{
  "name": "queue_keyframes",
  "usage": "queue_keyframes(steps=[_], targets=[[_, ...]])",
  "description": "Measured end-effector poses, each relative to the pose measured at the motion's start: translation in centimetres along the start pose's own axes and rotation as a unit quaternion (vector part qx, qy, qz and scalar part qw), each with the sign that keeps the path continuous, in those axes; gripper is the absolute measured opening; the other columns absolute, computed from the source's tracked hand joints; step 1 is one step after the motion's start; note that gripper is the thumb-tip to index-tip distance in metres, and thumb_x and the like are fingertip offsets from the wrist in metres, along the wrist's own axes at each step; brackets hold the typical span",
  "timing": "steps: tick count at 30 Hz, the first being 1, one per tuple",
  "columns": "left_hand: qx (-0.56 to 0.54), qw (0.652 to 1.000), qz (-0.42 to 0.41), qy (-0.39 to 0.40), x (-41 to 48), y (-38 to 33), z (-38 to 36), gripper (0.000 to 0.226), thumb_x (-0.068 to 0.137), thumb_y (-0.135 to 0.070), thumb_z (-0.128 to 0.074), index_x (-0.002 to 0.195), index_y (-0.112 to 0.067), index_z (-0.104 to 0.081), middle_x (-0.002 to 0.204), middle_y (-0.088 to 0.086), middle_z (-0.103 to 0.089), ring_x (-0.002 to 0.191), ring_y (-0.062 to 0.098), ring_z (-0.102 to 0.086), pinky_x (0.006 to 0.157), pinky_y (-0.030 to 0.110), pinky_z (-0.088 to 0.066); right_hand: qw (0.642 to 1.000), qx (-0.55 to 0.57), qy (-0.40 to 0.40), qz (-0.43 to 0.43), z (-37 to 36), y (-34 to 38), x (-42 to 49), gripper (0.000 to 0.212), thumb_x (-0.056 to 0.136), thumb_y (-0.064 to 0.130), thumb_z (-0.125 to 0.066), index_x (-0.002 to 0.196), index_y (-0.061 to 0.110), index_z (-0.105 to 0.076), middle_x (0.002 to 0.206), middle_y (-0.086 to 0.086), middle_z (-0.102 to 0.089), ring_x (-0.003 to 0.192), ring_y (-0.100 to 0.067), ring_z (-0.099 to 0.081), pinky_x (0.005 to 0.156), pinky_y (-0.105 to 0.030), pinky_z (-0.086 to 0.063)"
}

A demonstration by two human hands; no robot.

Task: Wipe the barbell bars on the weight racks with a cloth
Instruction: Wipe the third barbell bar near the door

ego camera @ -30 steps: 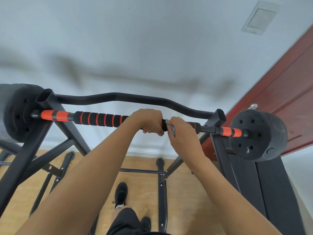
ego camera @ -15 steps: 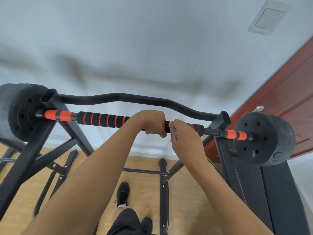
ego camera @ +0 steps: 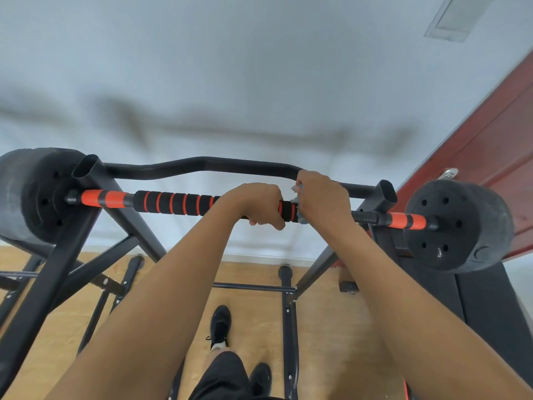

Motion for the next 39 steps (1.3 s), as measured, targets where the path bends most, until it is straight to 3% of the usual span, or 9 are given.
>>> queue_keyframes(steps=[2, 10, 14, 18, 21, 25, 29, 35, 39], targets=[[-0.014, 1.000, -0.002, 0.013, 0.2, 0.0, 0.0, 0.018, 0.082, -0.036, -0.077, 0.087, -0.021, -0.067, 0.063, 0.000, -0.067, 0.052, 0.014, -0.065, 0.060, 0.028, -0.054, 1.000, -0.011, 0.007, 0.011, -0.4, -0.4, -1.6, 0.023, 0.091, 0.023, -0.069, 0.106, 0.016, -0.053, 0.086, 0.003, -0.055, 0.070, -0.020, -0.059, 0.067, -0.033, -0.052], [-0.026, 1.000, -0.014, 0.012, 0.3, -0.1, 0.1, 0.020, 0.081, -0.033, -0.078, 0.079, -0.027, -0.059, 0.060, -0.001, -0.064, 0.052, 0.014, -0.063, 0.059, 0.028, -0.052, 0.998, 0.055, -0.012, 0.029, -1.0, -2.0, -5.8, 0.002, 0.100, 0.021, -0.054, 0.102, 0.020, -0.054, 0.089, 0.001, -0.060, 0.074, -0.022, -0.060, 0.068, -0.040, -0.056], [-0.020, 1.000, -0.020, 0.010, 0.3, -0.1, 0.1, 0.021, 0.082, -0.034, -0.078, 0.079, -0.027, -0.058, 0.061, -0.001, -0.064, 0.053, 0.014, -0.065, 0.060, 0.028, -0.053, 0.999, 0.040, -0.005, 0.018, -0.2, -1.3, -4.0, 0.018, 0.093, 0.024, -0.067, 0.107, 0.017, -0.058, 0.093, -0.001, -0.063, 0.078, -0.020, -0.064, 0.076, -0.032, -0.056], [-0.010, 1.000, -0.021, -0.001, 0.0, -0.2, 0.1, 0.017, 0.082, -0.037, -0.078, 0.083, -0.025, -0.065, 0.065, -0.001, -0.069, 0.055, 0.013, -0.069, 0.062, 0.028, -0.055, 1.000, 0.022, -0.013, -0.006, 0.0, 0.0, -1.7, 0.021, 0.088, 0.021, -0.072, 0.102, 0.020, -0.057, 0.089, 0.002, -0.061, 0.073, -0.019, -0.063, 0.070, -0.030, -0.054], [0.026, 0.994, -0.049, -0.095, -0.4, -0.3, -0.1, 0.028, 0.079, -0.047, -0.080, 0.088, -0.029, -0.062, 0.071, -0.008, -0.065, 0.065, 0.012, -0.066, 0.068, 0.029, -0.056, 0.999, 0.040, -0.007, -0.020, -0.2, -0.3, -2.6, 0.021, 0.090, 0.025, -0.072, 0.103, 0.019, -0.057, 0.089, 0.002, -0.060, 0.074, -0.019, -0.062, 0.071, -0.029, -0.052], [0.162, 0.957, -0.101, -0.220, -2.0, -1.2, -0.8, 0.038, 0.089, -0.061, -0.071, 0.093, -0.030, -0.049, 0.074, -0.013, -0.055, 0.067, 0.013, -0.054, 0.064, 0.027, -0.038, 0.989, 0.140, -0.032, -0.020, -1.2, -1.5, -5.8, 0.011, 0.097, 0.024, -0.063, 0.104, 0.019, -0.057, 0.091, 0.004, -0.063, 0.079, -0.019, -0.063, 0.075, -0.035, -0.057], [0.208, 0.933, -0.071, -0.286, -2.7, -2.4, -2.7, 0.024, 0.101, -0.044, -0.059, 0.106, -0.021, -0.052, 0.077, -0.007, -0.050, 0.064, 0.016, -0.050, 0.060, 0.029, -0.034, 0.977, 0.202, -0.058, -0.025, -1.8, -1.9, -8.1, 0.006, 0.102, 0.025, -0.053, 0.100, 0.023, -0.058, 0.085, 0.010, -0.062, 0.076, -0.015, -0.061, 0.071, -0.040, -0.055], [0.184, 0.948, -0.008, -0.260, -2.3, -2.6, -3.1, 0.022, 0.096, -0.036, -0.067, 0.105, -0.023, -0.053, 0.071, -0.005, -0.047, 0.065, 0.018, -0.055, 0.064, 0.031, -0.040, 0.967, 0.241, -0.082, -0.029, 0.5, -3.4, -6.3, 0.008, 0.102, 0.028, -0.057, 0.094, 0.026, -0.057, 0.077, 0.019, -0.059, 0.077, -0.004, -0.062, 0.072, -0.028, -0.054], [0.111, 0.985, -0.006, -0.129, -0.8, -2.0, -1.3, 0.024, 0.088, -0.036, -0.074, 0.093, -0.022, -0.055, 0.071, -0.004, -0.056, 0.061, 0.013, -0.058, 0.060, 0.026, -0.041, 0.966, 0.235, -0.102, -0.026, 0.8, -3.4, -4.2, 0.006, 0.102, 0.033, -0.055, 0.097, 0.031, -0.058, 0.090, 0.015, -0.063, 0.085, -0.009, -0.063, 0.076, -0.036, -0.059]])
Point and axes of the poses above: each hand's wrist, its own x-axis towards the middle knuckle, its own z-axis out of the back of the hand, y = z × x, the point moved 4 cm from there along x, towards the middle knuckle
